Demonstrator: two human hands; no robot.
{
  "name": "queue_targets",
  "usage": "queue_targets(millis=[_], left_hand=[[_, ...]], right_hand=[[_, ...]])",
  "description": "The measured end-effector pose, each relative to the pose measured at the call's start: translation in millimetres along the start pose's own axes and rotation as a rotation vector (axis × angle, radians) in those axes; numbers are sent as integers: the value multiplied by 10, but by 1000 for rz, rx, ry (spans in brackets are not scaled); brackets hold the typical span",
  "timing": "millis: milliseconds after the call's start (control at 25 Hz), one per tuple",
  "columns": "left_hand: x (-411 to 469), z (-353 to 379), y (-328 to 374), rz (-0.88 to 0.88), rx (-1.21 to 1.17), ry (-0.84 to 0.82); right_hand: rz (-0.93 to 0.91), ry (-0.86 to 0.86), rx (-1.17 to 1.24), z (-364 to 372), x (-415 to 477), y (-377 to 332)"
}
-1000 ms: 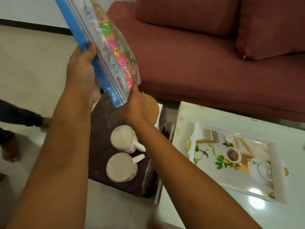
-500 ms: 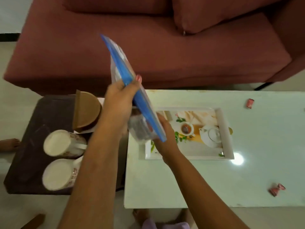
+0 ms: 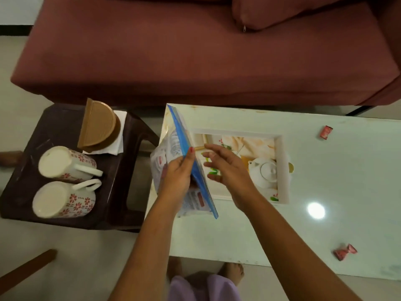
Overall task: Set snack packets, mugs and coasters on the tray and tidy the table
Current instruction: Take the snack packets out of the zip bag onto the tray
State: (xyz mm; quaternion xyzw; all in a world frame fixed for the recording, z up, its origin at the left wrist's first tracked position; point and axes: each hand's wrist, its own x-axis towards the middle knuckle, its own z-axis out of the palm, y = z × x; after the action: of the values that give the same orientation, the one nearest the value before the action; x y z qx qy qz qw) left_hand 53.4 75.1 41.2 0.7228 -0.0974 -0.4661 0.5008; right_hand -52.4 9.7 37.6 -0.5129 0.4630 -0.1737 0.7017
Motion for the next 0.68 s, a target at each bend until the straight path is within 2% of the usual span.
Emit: queue_targets(millis=[120,200,280,440,560,680], left_hand=[[-40,332,-67,-103,-79,56],[-97,495,-109,-156,-141,70],[-147,544,-191,-114,-127,57],[-231,524,-187,87,-117,58],[-257,515,-182,104,-142,46],[-245,457,-199,82,-121,-56]], right_hand=[[-51,-134,-155,-138,-71,-115],[-43,-138,-213,-212,-129,-75],[-37,-104,-192,-296,-166,11],[-44,-74,-149,-342,-203,159],[-94,-47,-195,-297,-217,221],[-83,-9,-95,-299,-205,265]])
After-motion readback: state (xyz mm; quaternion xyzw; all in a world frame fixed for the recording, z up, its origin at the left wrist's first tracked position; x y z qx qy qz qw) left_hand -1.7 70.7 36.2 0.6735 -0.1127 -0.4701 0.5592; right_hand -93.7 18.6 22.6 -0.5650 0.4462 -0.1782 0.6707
